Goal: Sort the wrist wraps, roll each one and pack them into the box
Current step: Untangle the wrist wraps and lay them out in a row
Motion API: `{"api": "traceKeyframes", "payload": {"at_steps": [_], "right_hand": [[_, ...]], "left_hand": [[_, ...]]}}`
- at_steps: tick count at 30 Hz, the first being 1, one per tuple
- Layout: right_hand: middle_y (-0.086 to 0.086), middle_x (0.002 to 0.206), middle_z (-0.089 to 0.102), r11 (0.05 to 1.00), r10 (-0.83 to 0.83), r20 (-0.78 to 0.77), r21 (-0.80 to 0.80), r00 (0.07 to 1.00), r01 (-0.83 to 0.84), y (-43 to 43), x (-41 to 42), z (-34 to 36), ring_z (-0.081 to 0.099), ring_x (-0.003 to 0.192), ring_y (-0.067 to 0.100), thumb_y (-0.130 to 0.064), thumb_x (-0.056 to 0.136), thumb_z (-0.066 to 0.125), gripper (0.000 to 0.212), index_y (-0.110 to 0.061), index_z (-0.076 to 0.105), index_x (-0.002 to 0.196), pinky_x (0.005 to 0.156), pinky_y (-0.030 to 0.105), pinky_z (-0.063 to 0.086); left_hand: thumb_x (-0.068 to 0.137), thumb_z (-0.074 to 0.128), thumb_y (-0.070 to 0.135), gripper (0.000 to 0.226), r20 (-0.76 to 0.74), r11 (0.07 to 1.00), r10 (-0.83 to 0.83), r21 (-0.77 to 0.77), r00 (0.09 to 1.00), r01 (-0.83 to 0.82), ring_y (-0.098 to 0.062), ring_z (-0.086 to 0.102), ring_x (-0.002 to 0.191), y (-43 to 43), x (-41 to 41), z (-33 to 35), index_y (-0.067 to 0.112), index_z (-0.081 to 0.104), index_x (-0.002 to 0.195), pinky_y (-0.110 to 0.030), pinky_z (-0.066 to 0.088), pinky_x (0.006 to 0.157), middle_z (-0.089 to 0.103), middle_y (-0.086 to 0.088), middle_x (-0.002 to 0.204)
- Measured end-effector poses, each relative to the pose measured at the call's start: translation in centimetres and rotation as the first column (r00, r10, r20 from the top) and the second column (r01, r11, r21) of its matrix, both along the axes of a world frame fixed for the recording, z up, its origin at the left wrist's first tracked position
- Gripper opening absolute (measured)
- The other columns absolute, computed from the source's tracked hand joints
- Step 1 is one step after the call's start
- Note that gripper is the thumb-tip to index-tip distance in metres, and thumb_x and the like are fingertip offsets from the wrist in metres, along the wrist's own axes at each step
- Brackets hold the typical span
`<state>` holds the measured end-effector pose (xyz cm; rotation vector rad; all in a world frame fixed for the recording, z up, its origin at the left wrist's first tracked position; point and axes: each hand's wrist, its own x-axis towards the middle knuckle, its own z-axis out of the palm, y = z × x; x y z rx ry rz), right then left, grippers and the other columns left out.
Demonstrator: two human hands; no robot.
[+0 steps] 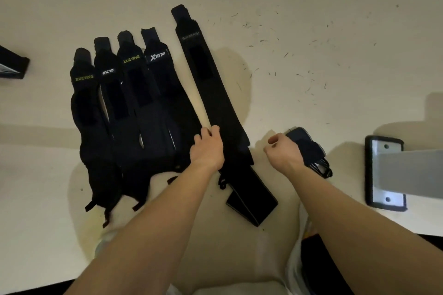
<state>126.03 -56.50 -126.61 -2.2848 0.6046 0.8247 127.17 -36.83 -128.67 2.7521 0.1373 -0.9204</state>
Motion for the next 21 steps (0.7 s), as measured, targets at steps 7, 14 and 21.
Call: {"api": "traceKeyframes", "payload": {"at_steps": [7,14,21], "right_hand": [[0.007,0.138,0.058,0.962,0.259,-0.193,0.14,0.946,-0.235,0.2,-7.2,-0.3,0.061,0.11,0.023,-0.03,0.092,0.071,0.061,-0.017,0.043,0.146,0.088,0.031,0.054],[0.012,0.117,0.067,0.984,0.123,-0.199,0.152,0.972,-0.093,3.3,-10.5,-1.0,0.065,0.104,0.029,-0.018,0.094,0.066,0.028,-0.009,0.059,0.121,0.091,0.043,0.056],[0.004,0.091,0.062,0.878,0.367,-0.45,0.457,0.814,-0.144,2.9,-11.4,1.9,0.056,0.075,0.016,-0.018,0.095,0.07,0.01,-0.015,0.069,0.104,0.07,0.03,0.05]], "left_hand": [[0.091,0.07,0.004,0.091,0.077,0.982,0.175,-0.082,0.982,-0.169,-0.032,0.035,0.141,-2.1,-4.5,0.4,0.017,0.015,0.162,-0.043,0.049,0.101,0.018,-0.006,0.17],[0.094,0.067,0.008,0.049,-0.004,0.85,0.496,-0.204,0.868,-0.486,-0.031,0.058,0.118,-2.5,-8.7,1.3,0.01,0.046,0.138,-0.037,0.053,0.091,0.047,-0.013,0.141],[0.102,0.06,0.027,0.025,-0.588,0.503,0.673,-0.081,0.449,-0.86,-0.027,0.065,0.098,0.7,-10.1,3.2,0.008,0.058,0.118,-0.034,0.056,0.082,0.065,-0.015,0.113]]}}
